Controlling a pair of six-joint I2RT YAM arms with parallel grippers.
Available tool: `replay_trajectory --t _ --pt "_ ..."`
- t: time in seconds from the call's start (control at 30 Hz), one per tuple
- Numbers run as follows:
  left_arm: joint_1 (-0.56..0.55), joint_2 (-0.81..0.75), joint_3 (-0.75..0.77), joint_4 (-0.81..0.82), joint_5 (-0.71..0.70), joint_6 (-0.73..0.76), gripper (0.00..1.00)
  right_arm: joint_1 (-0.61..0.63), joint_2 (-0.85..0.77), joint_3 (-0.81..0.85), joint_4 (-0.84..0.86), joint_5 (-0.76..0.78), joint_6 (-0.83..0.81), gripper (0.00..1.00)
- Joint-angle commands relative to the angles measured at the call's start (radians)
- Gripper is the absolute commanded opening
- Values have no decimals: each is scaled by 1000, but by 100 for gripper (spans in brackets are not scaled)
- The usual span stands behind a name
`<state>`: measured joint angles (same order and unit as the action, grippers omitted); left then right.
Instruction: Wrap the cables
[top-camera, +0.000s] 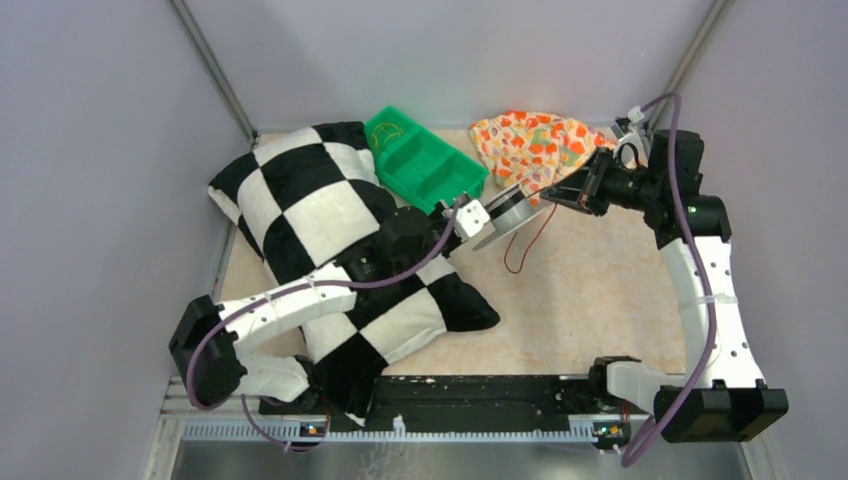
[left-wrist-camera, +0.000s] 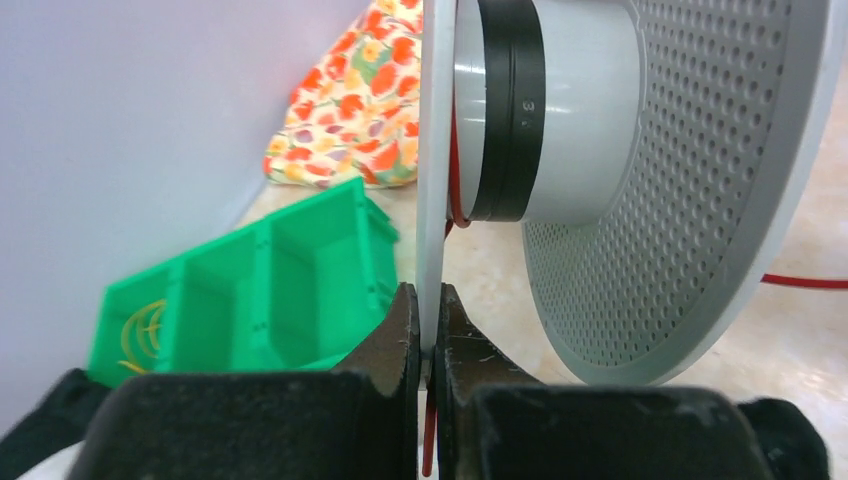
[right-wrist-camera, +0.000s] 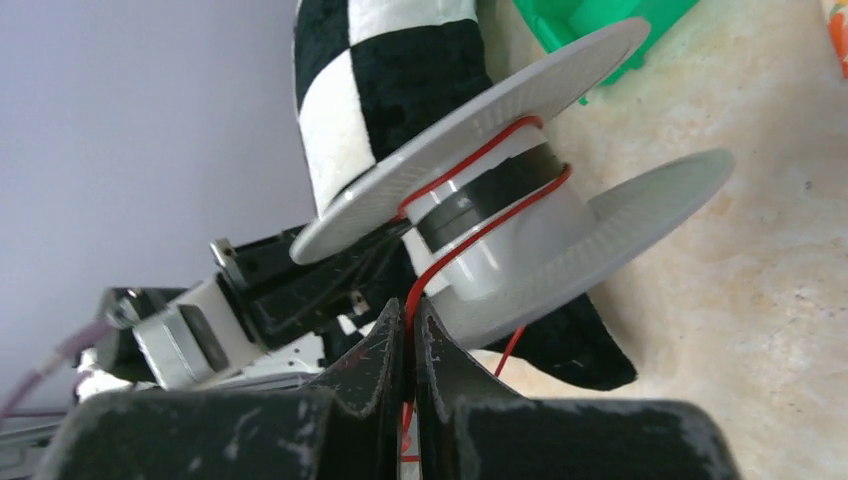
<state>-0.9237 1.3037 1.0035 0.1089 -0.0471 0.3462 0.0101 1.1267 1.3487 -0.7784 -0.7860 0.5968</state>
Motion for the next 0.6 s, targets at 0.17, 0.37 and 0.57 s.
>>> replay_trajectory --t 0.17,0.37,0.57 --pt "-87 111 -11 297 -483 165 0 -7 -94 -136 494 -110 452 0" --pt "-89 190 86 224 -625 89 0 2 -42 -64 503 -146 469 0" --pt "-64 195 196 42 -480 -128 0 89 9 15 444 -56 386 0"
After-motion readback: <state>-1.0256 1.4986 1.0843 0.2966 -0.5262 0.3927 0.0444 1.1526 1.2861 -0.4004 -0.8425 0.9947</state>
